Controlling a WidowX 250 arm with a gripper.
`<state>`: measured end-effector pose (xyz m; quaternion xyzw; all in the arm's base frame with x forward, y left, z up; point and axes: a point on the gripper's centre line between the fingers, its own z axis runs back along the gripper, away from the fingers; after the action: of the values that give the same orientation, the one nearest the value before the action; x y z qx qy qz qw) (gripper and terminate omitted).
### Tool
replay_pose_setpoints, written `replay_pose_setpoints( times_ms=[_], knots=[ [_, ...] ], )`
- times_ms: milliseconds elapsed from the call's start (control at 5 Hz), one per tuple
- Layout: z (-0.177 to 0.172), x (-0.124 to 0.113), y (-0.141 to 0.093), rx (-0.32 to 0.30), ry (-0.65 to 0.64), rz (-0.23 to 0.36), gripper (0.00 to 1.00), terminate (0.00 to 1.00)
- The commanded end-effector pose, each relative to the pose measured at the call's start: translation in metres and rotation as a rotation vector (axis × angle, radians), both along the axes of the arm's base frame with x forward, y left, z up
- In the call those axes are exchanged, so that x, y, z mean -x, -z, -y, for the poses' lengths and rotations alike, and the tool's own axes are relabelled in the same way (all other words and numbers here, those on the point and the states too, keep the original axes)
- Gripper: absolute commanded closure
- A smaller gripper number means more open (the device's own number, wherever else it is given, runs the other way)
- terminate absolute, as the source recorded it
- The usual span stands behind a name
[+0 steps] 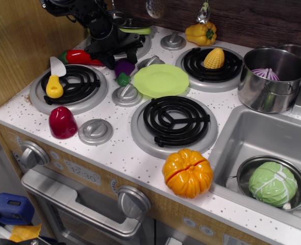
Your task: Put eggplant on plate
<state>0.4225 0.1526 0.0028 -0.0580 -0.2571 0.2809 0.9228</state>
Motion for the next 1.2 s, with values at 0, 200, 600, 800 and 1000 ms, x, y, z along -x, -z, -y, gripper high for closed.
replay_pose_setpoints(
  times_ms=[0,200,600,800,1000],
  knots=[
    [0.006,0.008,-0.018,-0.061,0.022,-0.043,1.0,0.0],
    [0.002,0.009,-0.043,-0.151,0.029,-0.056,1.0,0.0],
    [-0.005,0.014,-0.096,-0.192,-0.036,-0.071,1.0,0.0],
    [0.014,0.017,-0.116,-0.217,-0.113,-0.062,1.0,0.0],
    [0.039,0.011,-0.12,-0.167,-0.171,-0.048,1.0,0.0]
  ],
)
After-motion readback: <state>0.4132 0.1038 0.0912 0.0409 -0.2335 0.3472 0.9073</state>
